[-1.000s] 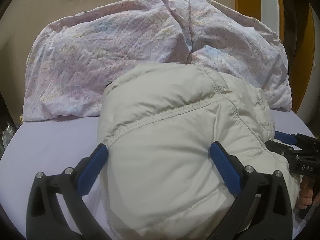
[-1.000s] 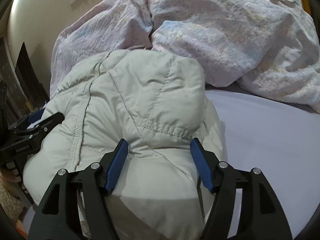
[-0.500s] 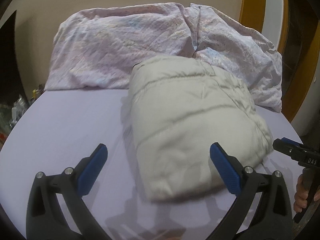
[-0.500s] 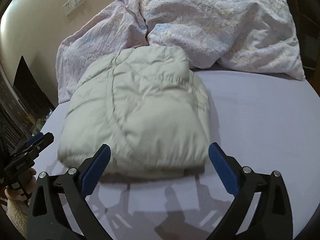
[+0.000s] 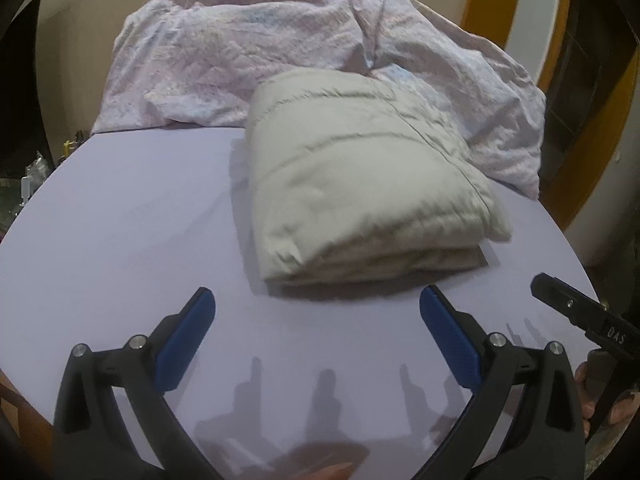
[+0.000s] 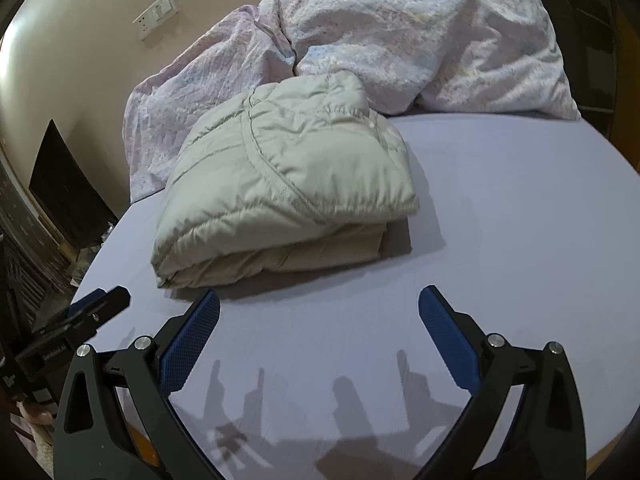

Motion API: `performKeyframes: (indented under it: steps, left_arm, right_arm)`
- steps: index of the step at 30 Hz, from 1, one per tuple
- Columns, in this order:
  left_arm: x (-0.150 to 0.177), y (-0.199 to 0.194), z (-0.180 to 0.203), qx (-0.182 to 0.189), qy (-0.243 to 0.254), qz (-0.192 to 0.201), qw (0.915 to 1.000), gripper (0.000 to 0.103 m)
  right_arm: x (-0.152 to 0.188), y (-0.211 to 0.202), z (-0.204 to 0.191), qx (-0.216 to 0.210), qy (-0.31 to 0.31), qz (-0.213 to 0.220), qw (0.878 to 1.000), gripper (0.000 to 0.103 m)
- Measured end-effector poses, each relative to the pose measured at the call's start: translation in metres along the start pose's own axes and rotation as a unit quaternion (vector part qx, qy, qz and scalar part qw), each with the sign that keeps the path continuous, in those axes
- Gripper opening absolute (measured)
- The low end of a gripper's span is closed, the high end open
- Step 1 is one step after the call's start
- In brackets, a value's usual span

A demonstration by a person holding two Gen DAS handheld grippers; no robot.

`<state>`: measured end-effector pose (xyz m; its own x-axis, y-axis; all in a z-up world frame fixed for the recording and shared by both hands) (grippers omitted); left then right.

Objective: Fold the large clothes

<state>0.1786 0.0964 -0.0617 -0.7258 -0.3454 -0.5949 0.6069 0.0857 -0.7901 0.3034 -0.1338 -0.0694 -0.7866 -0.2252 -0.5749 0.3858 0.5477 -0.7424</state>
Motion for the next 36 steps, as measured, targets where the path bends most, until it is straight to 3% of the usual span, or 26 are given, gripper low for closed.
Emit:
performKeyframes:
  steps: [10, 36]
  left_arm:
    - [0.012, 0.004, 0.009, 0.030, -0.002, -0.027, 0.9992, 0.101]
    - [0.022, -0.007, 0.014, 0.041, -0.003, -0.026, 0.9988, 0.101]
  right_arm:
    - [0.011, -0.015, -0.006, -0.008, 0.003, 0.006, 1.000, 0.101]
    - [0.023, -0.028, -0.022, -0.023, -0.003, 0.005, 1.000, 0.101]
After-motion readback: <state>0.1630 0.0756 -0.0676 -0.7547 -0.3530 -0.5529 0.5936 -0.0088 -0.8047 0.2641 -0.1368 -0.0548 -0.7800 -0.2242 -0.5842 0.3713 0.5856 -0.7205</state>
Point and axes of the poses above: each gripper's, at about its wrist camera, not at the fingertips, and y roughly the way its jaws point, z to its right, x to its underside, the point moved 5 cm from there along y, roughly the way its jaws point, and after that the axes turned 9 degrees about -z, right-handed, at the moved point
